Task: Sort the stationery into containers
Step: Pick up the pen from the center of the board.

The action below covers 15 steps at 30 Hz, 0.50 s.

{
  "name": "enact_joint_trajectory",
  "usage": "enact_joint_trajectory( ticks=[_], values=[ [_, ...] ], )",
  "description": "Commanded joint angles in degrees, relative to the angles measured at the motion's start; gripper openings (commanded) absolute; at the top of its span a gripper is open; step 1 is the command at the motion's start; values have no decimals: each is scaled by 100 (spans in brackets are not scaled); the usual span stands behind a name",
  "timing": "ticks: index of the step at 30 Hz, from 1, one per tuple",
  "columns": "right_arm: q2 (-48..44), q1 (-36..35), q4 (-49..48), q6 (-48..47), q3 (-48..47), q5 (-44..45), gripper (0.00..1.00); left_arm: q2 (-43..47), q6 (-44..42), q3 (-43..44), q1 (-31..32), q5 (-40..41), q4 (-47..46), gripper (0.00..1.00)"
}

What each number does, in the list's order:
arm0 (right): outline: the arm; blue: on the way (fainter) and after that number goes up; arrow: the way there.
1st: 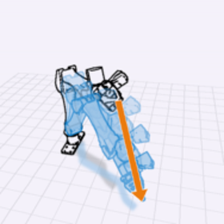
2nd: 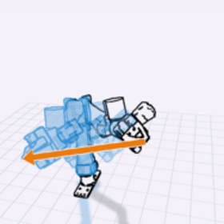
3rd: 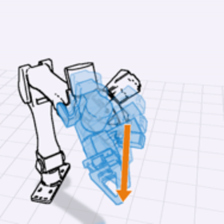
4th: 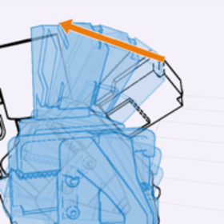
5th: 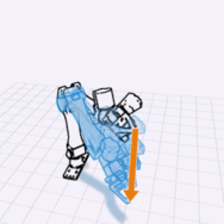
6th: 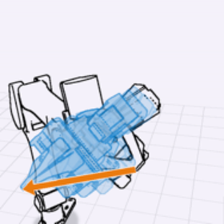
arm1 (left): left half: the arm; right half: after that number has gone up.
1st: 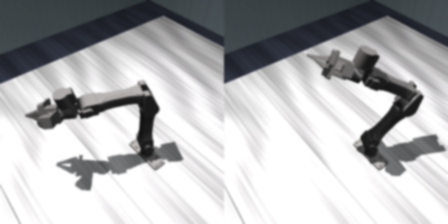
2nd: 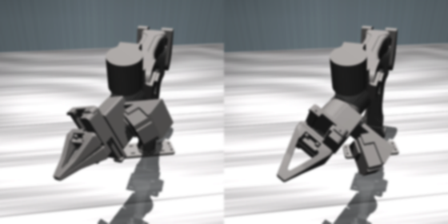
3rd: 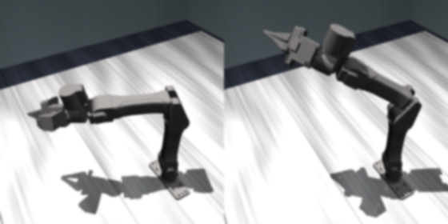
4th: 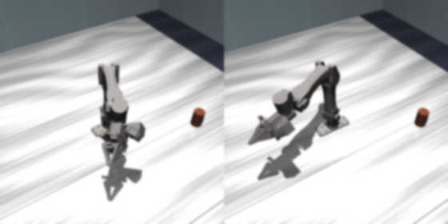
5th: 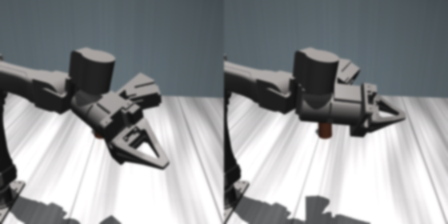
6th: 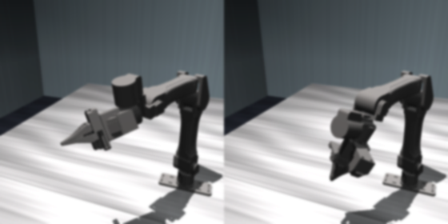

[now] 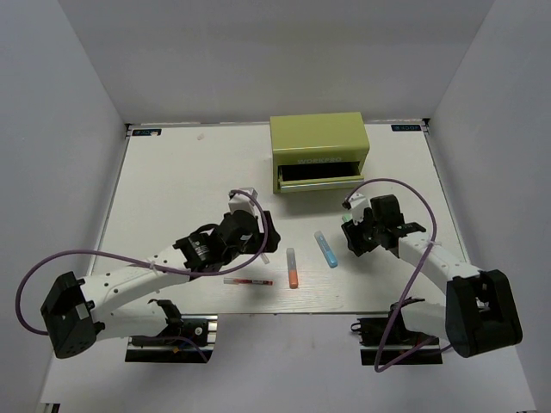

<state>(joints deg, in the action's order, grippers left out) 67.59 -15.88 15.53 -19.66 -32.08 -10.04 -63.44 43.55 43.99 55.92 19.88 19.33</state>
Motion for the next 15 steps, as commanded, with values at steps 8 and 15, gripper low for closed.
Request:
enact_joint_trajectory(
  ticks=[8, 15],
  values=[
    [527, 6, -630, 164, -71, 424, 59, -485, -198, 312, -20, -415, -219, 83],
    [755, 15, -692, 120, -132, 451, 59, -994, -374, 496, -20, -827, -422, 83]
  ],
)
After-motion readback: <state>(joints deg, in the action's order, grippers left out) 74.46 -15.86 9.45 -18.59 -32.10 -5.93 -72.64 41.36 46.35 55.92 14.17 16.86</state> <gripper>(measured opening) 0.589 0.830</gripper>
